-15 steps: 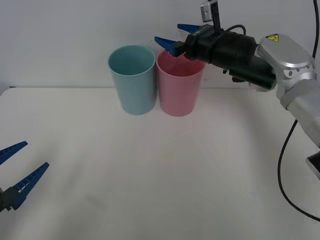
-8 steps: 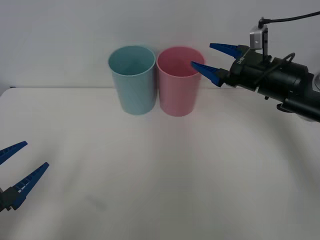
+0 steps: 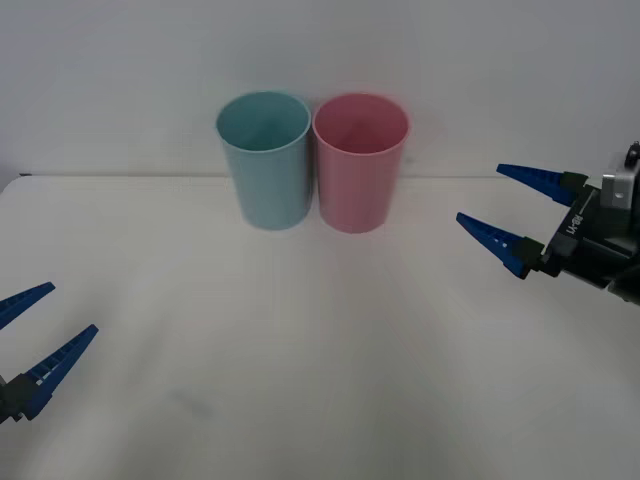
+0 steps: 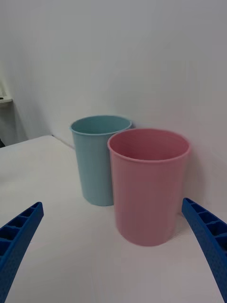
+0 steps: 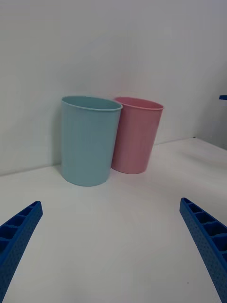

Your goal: Grasp the object on the table and drop it into the matching bin: aluminum can to the light blue bin, PET bottle to the pink bin.

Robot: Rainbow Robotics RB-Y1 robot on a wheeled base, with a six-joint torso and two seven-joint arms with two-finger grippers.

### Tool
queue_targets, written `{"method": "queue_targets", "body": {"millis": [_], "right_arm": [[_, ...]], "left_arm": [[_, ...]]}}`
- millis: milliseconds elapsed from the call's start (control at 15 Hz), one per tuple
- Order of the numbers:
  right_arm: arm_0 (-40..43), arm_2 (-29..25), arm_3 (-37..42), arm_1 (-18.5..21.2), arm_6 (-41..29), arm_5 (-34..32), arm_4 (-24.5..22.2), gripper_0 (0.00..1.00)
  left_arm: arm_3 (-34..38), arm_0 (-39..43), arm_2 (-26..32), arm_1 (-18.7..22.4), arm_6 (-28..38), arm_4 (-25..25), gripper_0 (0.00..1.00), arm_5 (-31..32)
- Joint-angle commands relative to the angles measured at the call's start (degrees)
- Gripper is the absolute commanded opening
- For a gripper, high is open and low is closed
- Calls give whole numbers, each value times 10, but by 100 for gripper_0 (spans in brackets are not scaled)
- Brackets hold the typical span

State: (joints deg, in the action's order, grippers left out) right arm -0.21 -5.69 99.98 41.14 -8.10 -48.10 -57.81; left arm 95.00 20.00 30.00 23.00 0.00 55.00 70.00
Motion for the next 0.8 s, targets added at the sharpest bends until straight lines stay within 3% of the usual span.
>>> {"method": "queue_targets", "body": {"millis": [67,400,800], "right_arm": [[86,-62,24,-11,41,-53,0,100],[197,-153,23,-42,119,-135,2,100],[266,-210,22,-58,127,-172,5,100]], "left_arm": [[0,0,0,0,0,0,100,0],[0,0,0,0,0,0,100,0],[0,0,0,0,0,0,100,0]]}}
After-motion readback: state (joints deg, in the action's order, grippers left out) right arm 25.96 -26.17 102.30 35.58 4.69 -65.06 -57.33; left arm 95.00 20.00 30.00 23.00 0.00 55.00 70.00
